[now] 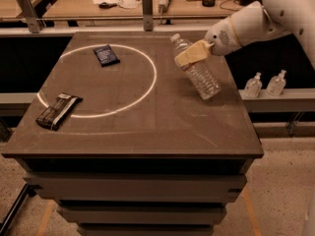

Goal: Place water bottle upright

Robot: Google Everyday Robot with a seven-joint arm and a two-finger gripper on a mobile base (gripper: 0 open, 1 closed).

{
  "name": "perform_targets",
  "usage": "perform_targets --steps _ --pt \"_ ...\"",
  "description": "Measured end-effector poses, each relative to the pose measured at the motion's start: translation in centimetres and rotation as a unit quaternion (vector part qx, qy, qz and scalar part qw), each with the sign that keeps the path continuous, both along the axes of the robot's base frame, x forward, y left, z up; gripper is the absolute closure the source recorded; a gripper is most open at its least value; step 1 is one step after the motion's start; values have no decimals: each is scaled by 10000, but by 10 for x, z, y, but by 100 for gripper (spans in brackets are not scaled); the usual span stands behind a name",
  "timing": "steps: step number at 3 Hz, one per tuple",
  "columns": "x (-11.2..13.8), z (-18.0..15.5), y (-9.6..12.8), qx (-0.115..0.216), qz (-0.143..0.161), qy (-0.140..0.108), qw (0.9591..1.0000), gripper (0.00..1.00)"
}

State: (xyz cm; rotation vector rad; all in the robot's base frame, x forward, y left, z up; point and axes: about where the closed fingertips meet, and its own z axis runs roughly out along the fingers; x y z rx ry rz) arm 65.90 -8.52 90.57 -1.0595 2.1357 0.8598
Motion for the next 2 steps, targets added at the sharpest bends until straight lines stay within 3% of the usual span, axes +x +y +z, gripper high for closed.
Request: perform_targets --steps 1,2 --pt "-11 12 -36 1128 109 -329 9930 100" --pt "-16 19 -52 1723 272 -510 9833 100"
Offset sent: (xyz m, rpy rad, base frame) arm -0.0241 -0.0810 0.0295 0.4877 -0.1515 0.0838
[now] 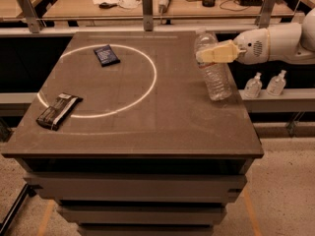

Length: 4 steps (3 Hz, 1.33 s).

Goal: Place water bottle upright

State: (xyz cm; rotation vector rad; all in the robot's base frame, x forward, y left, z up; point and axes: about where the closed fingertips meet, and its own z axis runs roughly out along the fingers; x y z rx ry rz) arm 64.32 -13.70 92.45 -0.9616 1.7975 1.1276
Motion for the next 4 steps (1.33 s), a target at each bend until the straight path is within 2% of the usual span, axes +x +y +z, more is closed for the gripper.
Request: perform_targets --steps 1,2,4 --pt "0 1 1 34 13 -2 10000 100" --pt "3 7 5 203 41 -157 9997 100" --pt "-4 40 3 629 112 -705 9955 100"
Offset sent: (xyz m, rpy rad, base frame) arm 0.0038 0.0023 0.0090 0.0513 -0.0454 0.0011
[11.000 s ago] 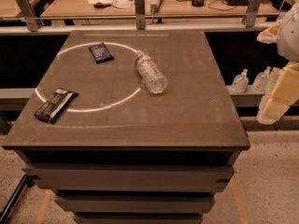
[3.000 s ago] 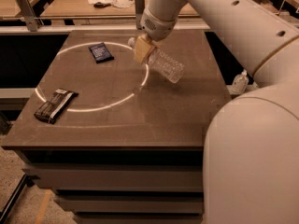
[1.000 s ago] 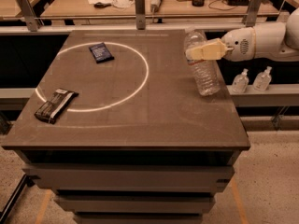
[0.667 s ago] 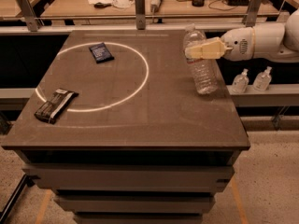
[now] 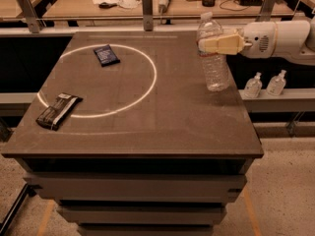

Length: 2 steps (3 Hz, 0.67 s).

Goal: Place water bottle upright

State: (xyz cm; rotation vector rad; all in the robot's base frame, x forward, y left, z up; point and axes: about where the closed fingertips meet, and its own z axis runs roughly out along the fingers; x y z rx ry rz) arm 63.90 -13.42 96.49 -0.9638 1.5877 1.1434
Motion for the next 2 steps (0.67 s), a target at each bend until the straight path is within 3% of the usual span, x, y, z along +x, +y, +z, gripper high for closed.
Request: perform_targets --steps 1,2 --pt "-10 6 -5 311 161 -560 9978 100" --pt "-19 10 -6 489 412 -1327 9891 100"
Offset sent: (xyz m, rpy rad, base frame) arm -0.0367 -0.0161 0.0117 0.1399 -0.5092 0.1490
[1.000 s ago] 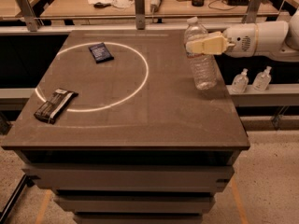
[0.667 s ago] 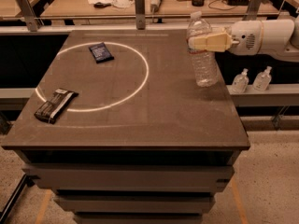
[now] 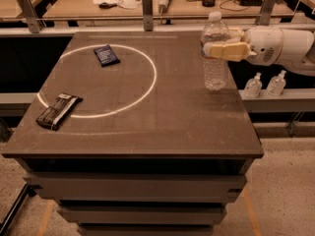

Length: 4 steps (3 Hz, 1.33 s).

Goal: Place water bottle upright

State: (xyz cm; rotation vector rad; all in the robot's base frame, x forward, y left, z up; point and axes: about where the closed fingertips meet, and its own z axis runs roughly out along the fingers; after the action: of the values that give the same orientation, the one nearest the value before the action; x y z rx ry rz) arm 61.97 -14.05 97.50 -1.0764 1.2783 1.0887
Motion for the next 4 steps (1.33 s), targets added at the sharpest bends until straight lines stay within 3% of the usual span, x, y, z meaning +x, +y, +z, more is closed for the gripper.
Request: perform_targets --steps 1,2,4 --pt "0 1 5 -31 36 -224 9997 100" --pt "0 1 5 -31 36 -224 9997 100" --pt "-36 2 14 307 90 -114 9994 100"
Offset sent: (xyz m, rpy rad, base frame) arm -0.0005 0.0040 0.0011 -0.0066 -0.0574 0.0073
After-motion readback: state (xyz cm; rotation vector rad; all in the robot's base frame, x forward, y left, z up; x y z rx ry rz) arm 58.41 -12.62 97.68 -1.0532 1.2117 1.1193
